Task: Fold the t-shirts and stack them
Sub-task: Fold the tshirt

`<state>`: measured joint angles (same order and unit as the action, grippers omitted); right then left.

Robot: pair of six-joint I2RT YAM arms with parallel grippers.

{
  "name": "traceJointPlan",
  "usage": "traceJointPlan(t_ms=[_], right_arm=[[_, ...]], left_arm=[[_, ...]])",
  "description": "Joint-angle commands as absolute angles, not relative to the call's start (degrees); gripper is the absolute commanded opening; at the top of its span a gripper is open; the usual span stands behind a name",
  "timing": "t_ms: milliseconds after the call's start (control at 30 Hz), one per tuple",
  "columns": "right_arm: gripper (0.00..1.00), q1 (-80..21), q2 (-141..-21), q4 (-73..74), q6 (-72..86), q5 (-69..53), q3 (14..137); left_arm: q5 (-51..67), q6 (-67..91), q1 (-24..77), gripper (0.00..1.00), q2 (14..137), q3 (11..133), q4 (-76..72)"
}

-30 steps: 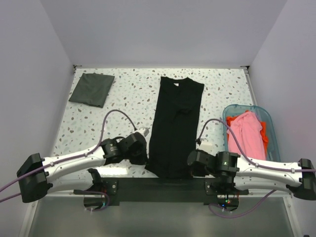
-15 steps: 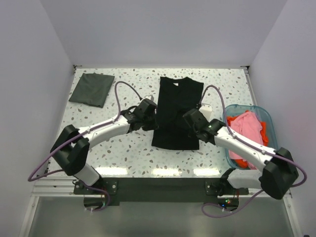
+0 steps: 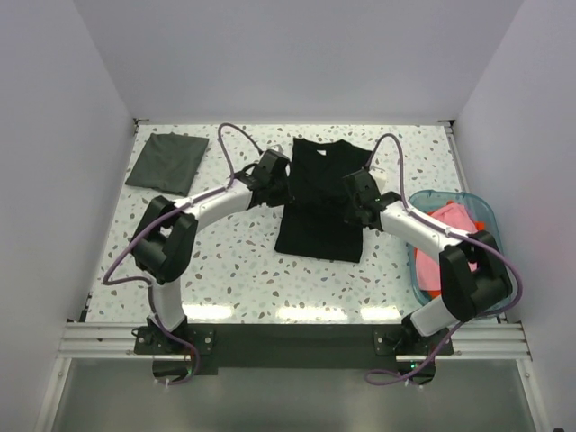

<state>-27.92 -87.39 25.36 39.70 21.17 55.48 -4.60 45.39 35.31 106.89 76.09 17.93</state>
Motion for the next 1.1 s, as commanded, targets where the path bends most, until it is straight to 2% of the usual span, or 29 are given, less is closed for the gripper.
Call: traceJointPlan(t_ms=[0,133,200,233,267,300,333,367,400,500,567,700,833,900,967,1067], right_arm=[[0.00,-25.9,-88.2,21.4,37.5,19.7,59.1],[0.00,-23.8,-90.8,20.8,37.0,17.7,60.8],[0.10,-22.5,-92.4,20.9,36.9,16.5,61.3],[0.18,-22.1,-92.6,21.1,36.9,16.1,61.8],[0.32,-21.5,-92.8,20.9,36.8,15.7,61.9],[0.43,-20.7,-92.6,20.7,36.7,15.3,62.0],[0.51,-20.3,-92.5,20.8,36.7,15.3,62.5],[0.66,-19.8,-92.2,21.4,36.7,15.6,62.9],[0.71,-19.6,-91.8,22.1,36.5,16.3,64.2],[0.70,-19.7,-90.4,24.1,35.0,16.1,65.9],[0.67,-20.4,-89.2,24.0,34.5,15.1,65.7],[0.52,-28.4,-88.7,25.5,34.4,18.9,65.4],[0.43,-31.6,-89.2,23.2,35.3,18.6,62.4],[0.41,-31.6,-90.5,22.9,35.1,18.5,62.2],[0.38,-31.6,-92.8,23.2,34.3,18.1,63.2],[0.38,-31.5,-95.2,23.5,32.7,18.6,65.6]], left_arm=[[-2.8,42.5,34.4,0.00,109.1,80.6,15.7],[-1.8,41.6,33.4,0.00,112.1,83.5,15.5],[-0.3,40.4,32.9,0.03,113.4,84.0,14.0],[1.9,40.1,32.0,0.18,113.5,83.7,12.6],[3.5,39.8,31.6,0.28,113.2,83.3,10.0],[4.0,39.6,31.0,0.37,112.2,82.5,8.7],[4.6,39.1,30.0,0.50,111.6,82.1,7.3],[6.0,38.2,29.5,0.54,111.1,81.8,5.7],[5.9,37.9,28.9,0.57,110.1,82.3,6.1],[1.9,36.6,28.6,0.58,107.6,82.7,9.5],[-0.9,36.7,28.8,0.55,106.5,82.4,13.1],[-5.5,38.2,31.5,0.31,103.7,79.0,16.6],[-6.6,38.1,36.0,0.13,101.2,75.8,16.6],[-5.6,38.5,37.8,0.05,101.5,74.9,15.8],[-4.1,39.0,38.2,0.01,103.5,75.1,15.4],[-2.9,38.9,38.3,0.00,106.8,76.3,14.1]])
